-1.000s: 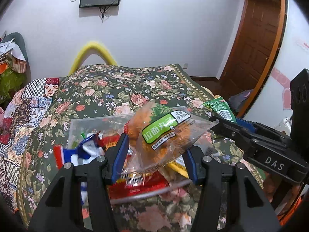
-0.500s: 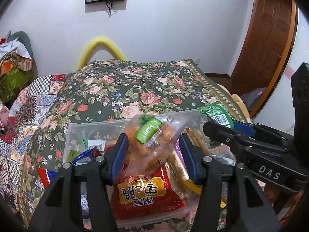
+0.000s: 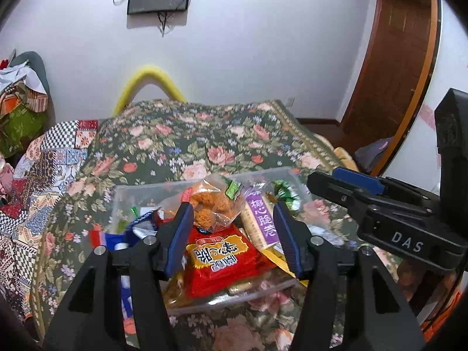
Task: Organize snacks
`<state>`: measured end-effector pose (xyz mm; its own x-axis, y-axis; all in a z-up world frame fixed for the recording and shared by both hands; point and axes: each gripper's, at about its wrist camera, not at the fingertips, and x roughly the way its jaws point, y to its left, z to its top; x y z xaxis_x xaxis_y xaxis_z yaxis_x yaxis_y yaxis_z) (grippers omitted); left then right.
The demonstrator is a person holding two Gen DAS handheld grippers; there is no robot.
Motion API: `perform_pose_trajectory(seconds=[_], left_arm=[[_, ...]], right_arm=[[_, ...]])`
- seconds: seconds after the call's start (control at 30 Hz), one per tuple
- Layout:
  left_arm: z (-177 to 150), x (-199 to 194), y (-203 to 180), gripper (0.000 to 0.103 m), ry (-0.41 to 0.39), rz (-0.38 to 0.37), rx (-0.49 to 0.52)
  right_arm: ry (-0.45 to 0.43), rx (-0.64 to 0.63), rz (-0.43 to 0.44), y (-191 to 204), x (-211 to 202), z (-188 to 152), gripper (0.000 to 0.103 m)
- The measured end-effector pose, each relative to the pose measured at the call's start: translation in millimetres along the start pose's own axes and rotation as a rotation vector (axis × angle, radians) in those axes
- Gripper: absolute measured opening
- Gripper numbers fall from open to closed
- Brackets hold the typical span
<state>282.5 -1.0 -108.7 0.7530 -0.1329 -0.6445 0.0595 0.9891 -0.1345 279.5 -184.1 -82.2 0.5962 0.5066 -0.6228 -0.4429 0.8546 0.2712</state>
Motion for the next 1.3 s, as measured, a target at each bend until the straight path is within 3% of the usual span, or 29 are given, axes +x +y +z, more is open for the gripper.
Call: perform_pose_trajectory(seconds=[0.33, 0.47, 0.57, 0.67, 0.77, 0.8, 0.97, 1.1, 1.3], left_arm=[[8, -118, -1, 0.057, -0.182, -0.027, -0.007], [1, -161, -5, 0.067, -0.249, -0.019, 0.023], [-8, -187, -7, 0.075, -0.288, -0.015, 0.026], [-19, -209, -8, 0.079, -0.317, -0.021, 0.032], [-29, -226, -10, 0.098, -0.358, 0.000, 0.039], [-33, -232, -11, 0.099, -0.373, 0.010, 0.037], [-42, -241, -11, 0.101, -0.382, 0.021, 0.037], [-48, -243, -11, 0.102, -0.386, 0.034, 0.040], [-55, -246, -10, 0.102, -0.381, 0.036, 0.036]], right_arm=[[-0.176, -0.051, 0.004, 40, -99, 3, 0.045], [-0.246, -0.062, 0.019, 58, -140, -7, 0.045], [-0.284, -0.070, 0.030, 71, -163, -19, 0.050], [-0.321, -0.090, 0.010, 84, -180, -29, 0.061], [-0.354, -0.103, -0.003, 94, -192, -35, 0.075], [-0.359, -0.107, -0.005, 97, -193, -36, 0.078], [-0.366, -0.132, -0.041, 105, -193, -43, 0.088], [-0.371, -0.114, -0.057, 107, -192, -50, 0.102], [-0.386, -0.123, -0.083, 110, -198, -57, 0.103]])
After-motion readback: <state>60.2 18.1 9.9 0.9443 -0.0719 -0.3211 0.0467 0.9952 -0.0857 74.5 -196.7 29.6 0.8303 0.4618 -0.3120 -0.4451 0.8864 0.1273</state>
